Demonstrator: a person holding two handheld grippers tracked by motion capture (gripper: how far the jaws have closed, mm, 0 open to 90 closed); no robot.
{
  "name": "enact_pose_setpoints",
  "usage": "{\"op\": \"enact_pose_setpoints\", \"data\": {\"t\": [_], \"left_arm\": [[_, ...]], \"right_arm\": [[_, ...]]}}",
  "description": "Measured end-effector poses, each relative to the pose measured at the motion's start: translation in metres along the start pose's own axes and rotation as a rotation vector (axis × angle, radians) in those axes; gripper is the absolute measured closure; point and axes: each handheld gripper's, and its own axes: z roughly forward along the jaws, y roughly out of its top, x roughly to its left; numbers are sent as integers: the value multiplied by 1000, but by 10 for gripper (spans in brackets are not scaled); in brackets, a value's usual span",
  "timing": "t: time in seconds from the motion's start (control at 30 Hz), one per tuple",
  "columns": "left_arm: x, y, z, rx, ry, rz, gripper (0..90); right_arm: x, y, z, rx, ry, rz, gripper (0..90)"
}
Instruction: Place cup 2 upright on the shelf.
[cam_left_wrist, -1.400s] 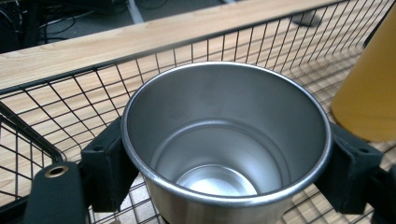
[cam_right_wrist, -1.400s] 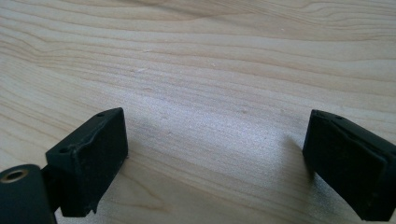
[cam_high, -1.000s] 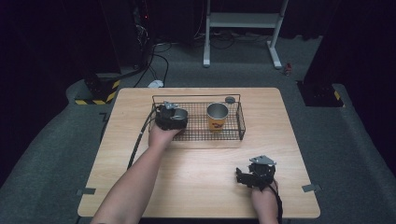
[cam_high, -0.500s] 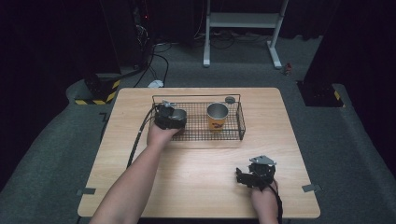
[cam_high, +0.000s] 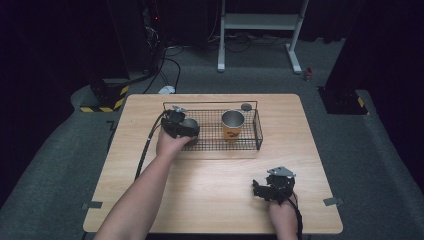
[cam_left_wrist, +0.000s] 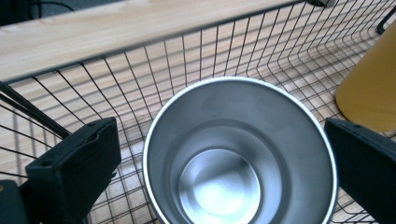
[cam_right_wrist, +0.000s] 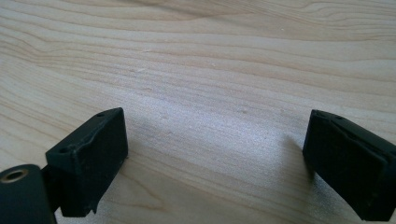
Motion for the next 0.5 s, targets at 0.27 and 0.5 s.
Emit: {"op": "enact_pose_setpoints", "data": {"t": [0.27, 0.5], "left_arm": [[4, 7, -16, -81, -17, -9, 1], [6, 10, -26, -110, -26, -11, 1]], "right_arm": [[0, 0, 0, 0, 1, 1, 65], [0, 0, 0, -1, 0, 1, 65]]}}
